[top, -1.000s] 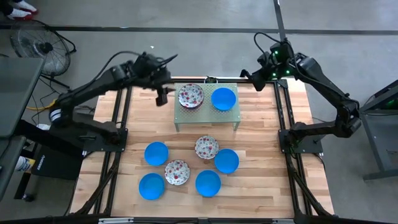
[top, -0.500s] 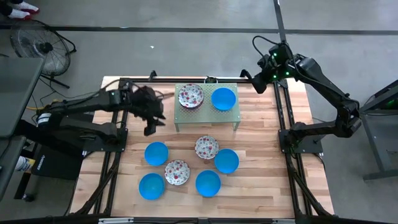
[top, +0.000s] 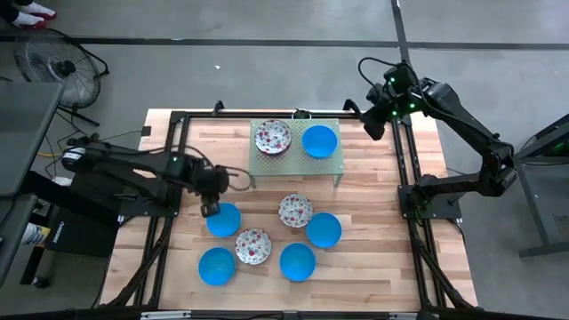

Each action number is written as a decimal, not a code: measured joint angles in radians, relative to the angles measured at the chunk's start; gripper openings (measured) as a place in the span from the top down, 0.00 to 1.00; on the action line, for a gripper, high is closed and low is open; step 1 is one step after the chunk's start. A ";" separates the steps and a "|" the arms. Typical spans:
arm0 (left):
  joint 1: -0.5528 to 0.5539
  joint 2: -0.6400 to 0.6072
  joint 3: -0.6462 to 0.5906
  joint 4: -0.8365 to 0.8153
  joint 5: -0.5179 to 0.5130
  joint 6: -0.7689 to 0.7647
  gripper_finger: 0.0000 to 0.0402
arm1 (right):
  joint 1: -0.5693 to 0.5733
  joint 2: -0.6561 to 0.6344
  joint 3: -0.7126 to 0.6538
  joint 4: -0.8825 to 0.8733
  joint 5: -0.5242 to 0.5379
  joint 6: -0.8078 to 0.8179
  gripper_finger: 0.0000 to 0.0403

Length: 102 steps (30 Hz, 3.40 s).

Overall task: Pick & Place Mini bowls
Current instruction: Stack the blue bowl on the blue bowl on the shelf

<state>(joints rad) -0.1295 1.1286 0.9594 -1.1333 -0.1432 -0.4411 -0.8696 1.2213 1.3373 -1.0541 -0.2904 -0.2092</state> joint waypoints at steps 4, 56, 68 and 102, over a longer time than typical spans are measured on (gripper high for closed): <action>-0.075 0.002 -0.034 0.019 -0.005 -0.069 0.65 | 0.000 0.000 0.000 -0.025 -0.016 -0.020 0.80; -0.205 -0.002 -0.273 0.216 -0.082 -0.559 1.00 | 0.000 0.000 0.000 -0.071 -0.012 -0.111 0.80; -0.205 -0.001 0.075 -0.125 -0.316 -0.558 1.00 | 0.000 0.000 0.000 -0.071 -0.012 -0.080 0.80; 0.065 0.135 0.245 0.842 -0.566 0.141 1.00 | 0.000 0.000 0.000 0.002 -0.119 -0.002 0.80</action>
<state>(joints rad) -0.0649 1.2636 1.2047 -0.2912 -0.7092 -0.2998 -0.8692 1.2213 1.3376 -1.0520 -0.4099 -0.2116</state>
